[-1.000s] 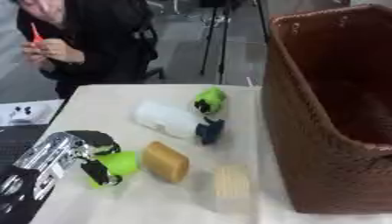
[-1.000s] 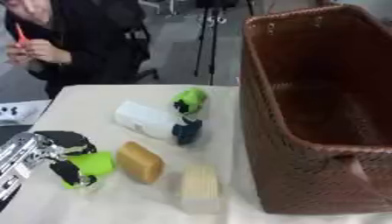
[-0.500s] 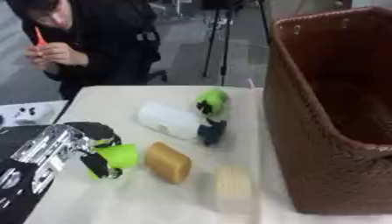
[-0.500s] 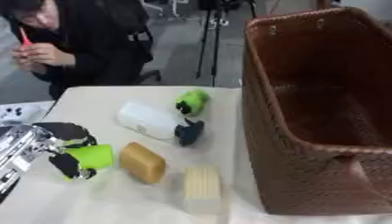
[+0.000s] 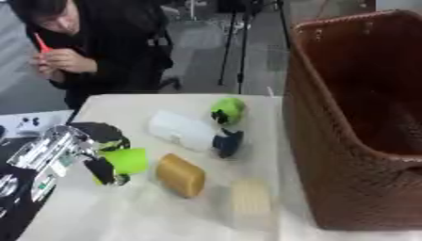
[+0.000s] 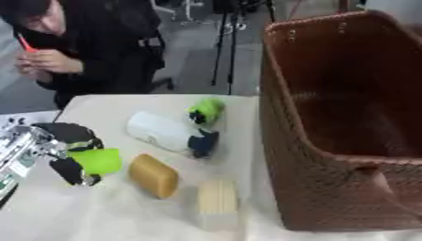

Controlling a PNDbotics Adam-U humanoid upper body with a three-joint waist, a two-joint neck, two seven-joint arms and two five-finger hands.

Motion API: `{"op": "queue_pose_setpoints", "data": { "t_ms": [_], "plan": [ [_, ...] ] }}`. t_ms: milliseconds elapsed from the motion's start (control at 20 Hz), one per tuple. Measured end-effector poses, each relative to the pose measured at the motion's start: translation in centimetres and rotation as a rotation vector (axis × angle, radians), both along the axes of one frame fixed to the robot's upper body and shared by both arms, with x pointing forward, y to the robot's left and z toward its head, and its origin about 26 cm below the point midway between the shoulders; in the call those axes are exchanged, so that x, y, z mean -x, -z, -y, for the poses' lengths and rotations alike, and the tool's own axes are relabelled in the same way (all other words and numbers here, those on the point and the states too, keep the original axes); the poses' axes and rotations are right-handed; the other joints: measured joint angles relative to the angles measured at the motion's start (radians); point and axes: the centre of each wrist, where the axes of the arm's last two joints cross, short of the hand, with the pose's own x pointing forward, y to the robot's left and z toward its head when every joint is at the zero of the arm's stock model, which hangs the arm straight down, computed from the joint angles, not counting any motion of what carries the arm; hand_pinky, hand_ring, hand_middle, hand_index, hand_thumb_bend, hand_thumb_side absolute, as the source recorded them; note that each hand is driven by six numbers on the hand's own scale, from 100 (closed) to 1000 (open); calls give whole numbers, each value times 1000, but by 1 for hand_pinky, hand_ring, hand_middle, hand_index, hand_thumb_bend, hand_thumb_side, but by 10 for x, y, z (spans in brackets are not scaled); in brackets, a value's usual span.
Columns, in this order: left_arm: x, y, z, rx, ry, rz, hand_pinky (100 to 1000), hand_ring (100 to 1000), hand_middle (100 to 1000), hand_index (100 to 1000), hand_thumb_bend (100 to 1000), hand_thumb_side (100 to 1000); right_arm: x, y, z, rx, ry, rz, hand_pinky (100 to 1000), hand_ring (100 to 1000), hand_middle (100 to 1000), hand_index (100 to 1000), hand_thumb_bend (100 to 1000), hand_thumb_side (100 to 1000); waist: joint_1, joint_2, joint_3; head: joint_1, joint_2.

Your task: Pick up objects on the table and place them in the box.

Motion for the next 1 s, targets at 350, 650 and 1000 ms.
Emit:
{"op": "queue_pose_setpoints", "data": {
  "t_ms": [350, 650, 1000],
  "plan": [
    [0, -23, 4, -23, 36, 46, 702, 695, 506, 593, 100, 418, 1, 0, 2, 6, 2, -4, 807, 750, 739, 616, 100, 876, 9, -13, 1, -3, 1],
    [1, -40, 10, -36, 78, 81, 693, 689, 501, 589, 100, 377, 2, 0, 3, 5, 2, -8, 808, 750, 738, 615, 100, 877, 10, -21, 6, -9, 10],
    [2, -69, 26, -54, 165, 140, 690, 686, 498, 587, 100, 351, 4, 1, 5, 10, 2, -16, 809, 750, 738, 615, 100, 877, 10, -29, 7, -10, 19]
  ]
}}
